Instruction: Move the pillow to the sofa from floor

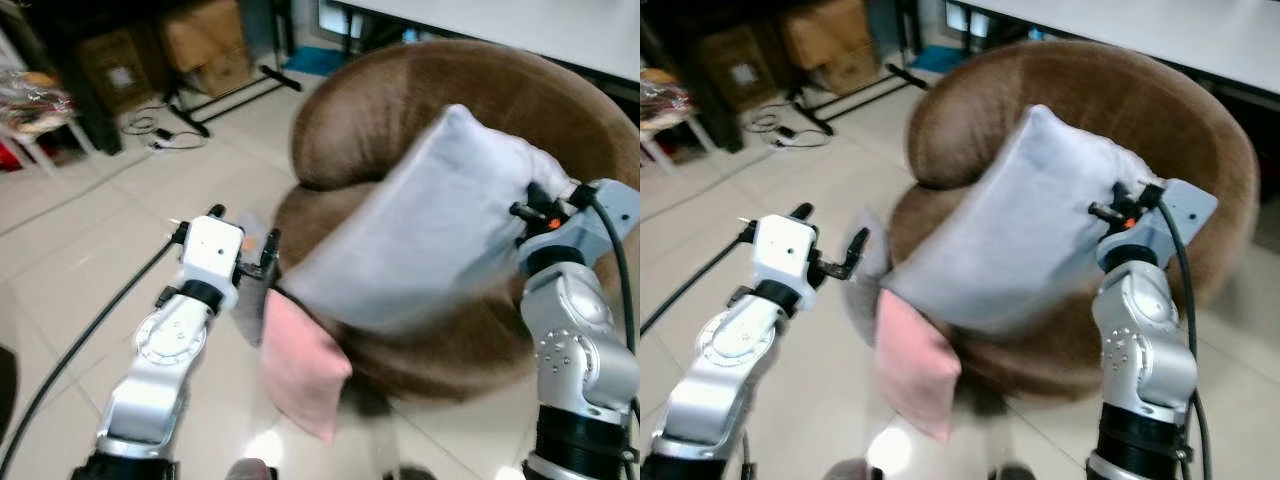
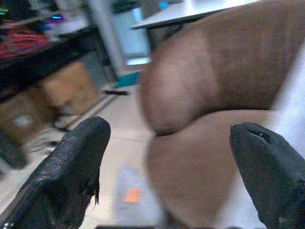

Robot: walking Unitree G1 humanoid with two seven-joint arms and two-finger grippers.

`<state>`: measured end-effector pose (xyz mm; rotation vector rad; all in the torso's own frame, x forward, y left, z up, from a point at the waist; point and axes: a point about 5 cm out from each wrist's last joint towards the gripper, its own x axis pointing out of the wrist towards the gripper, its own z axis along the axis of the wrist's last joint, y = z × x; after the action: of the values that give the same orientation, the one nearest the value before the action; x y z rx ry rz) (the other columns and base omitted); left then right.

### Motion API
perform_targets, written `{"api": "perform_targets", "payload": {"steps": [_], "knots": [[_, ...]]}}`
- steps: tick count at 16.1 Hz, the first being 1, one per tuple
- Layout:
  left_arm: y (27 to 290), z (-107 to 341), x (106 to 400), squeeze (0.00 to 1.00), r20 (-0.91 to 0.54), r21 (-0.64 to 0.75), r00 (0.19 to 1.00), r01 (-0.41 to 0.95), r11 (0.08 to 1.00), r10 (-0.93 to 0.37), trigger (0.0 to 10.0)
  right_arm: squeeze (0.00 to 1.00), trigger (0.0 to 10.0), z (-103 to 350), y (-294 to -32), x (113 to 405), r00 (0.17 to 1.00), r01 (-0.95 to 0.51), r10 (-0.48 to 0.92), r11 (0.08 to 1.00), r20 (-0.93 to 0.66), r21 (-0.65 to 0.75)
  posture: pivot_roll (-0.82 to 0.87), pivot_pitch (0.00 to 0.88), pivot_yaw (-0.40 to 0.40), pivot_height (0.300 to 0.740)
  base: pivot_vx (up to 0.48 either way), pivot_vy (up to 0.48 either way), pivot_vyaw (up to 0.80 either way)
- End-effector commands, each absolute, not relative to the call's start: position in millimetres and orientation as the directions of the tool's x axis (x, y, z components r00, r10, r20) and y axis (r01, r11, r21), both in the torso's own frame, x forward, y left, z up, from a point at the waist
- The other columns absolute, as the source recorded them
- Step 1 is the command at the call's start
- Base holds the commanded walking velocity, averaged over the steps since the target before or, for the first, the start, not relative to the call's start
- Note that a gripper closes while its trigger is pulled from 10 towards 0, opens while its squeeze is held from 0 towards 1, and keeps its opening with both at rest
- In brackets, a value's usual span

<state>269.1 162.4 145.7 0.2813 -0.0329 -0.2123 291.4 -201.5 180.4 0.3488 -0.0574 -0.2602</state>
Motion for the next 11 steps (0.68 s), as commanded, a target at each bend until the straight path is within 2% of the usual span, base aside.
{"api": "perform_targets", "payload": {"steps": [1,6,11], "knots": [[167.1,145.1,268.3,0.00,-0.001,0.283,0.981,0.189,0.940,-0.196,10.0,0.00,10.0,190.4,-189.3,293.2,0.975,0.178,-0.212,0.918,0.059,0.353,-0.05,0.000,0.034,0.740,0.000,0.000,0.00],[167.1,145.8,271.2,0.00,0.001,0.292,0.977,0.202,0.935,-0.211,10.0,0.00,10.0,186.4,-194.8,289.5,0.966,0.215,-0.253,0.908,0.059,0.360,-0.04,0.000,0.039,0.740,0.000,0.000,0.00],[169.7,145.2,270.8,0.00,0.000,0.270,0.981,0.189,0.944,-0.196,10.0,0.00,10.0,178.5,-186.2,288.1,0.974,0.205,-0.223,0.933,0.027,0.297,-0.05,0.000,0.040,0.740,0.000,0.000,0.00]]}}
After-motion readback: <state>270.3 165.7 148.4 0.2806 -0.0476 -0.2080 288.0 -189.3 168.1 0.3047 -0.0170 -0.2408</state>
